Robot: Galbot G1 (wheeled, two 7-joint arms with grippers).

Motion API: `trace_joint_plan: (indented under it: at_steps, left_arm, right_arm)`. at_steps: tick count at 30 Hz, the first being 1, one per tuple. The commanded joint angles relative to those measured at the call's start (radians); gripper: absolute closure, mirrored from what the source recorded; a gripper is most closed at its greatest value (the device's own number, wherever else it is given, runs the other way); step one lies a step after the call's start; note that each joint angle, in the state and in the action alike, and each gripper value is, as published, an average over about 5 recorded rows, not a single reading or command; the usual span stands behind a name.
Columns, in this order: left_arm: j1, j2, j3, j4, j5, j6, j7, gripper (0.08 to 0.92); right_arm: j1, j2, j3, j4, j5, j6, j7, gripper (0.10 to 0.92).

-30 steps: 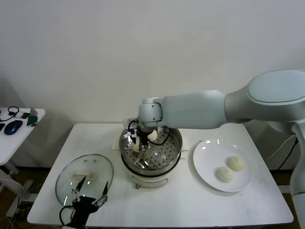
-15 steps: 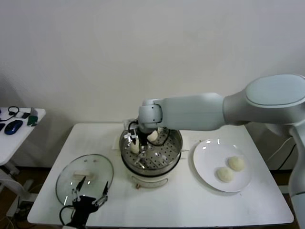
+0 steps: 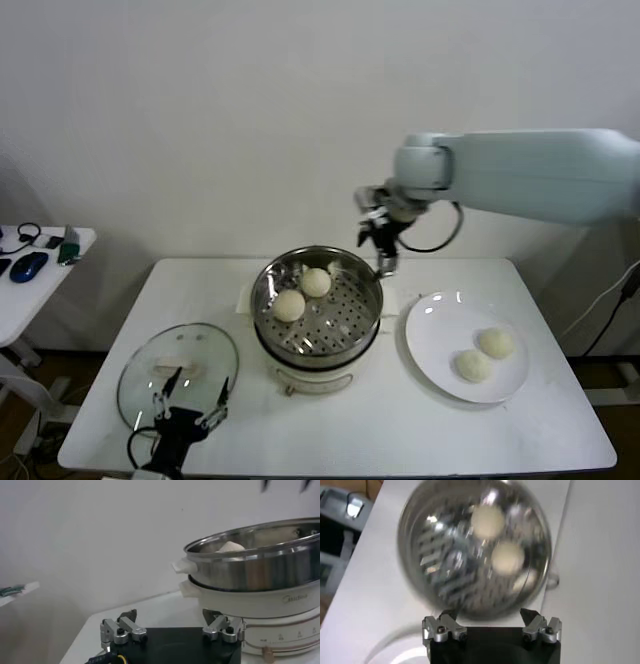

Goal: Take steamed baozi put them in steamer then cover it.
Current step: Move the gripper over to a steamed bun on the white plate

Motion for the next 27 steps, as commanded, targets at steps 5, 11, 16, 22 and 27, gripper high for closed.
trace_joint_plan:
  at_steps: [5,11,16,22,27]
  left_arm:
    - [-0.004,-0.007,0.004,0.000,0.006,0.005,0.000,0.177]
    - [0.000,-0.015,0.003,-0.008,0.009,0.007,0.000,0.177]
    - [0.006,-0.016,0.000,-0.009,0.008,0.004,-0.001,0.177]
    - [0.012,-0.016,-0.001,-0.010,0.009,0.003,-0.001,0.177]
    - [0.014,-0.015,-0.002,-0.013,0.010,0.003,-0.001,0.177]
  right_arm:
    - [-0.165,-0.501,-0.068,0.134,-0.333,0.030,-0.031,0.203]
    - [-0.428,-0.529,0.129,0.088,-0.438,0.005,-0.004,0.203]
    - [-0.578,-0.508,0.264,0.039,-0.485,-0.013,0.018,0.203]
    - [-0.643,-0.454,0.326,-0.009,-0.492,-0.041,0.052,0.203]
    - [-0.683,-0.411,0.358,-0.037,-0.490,-0.060,0.075,0.203]
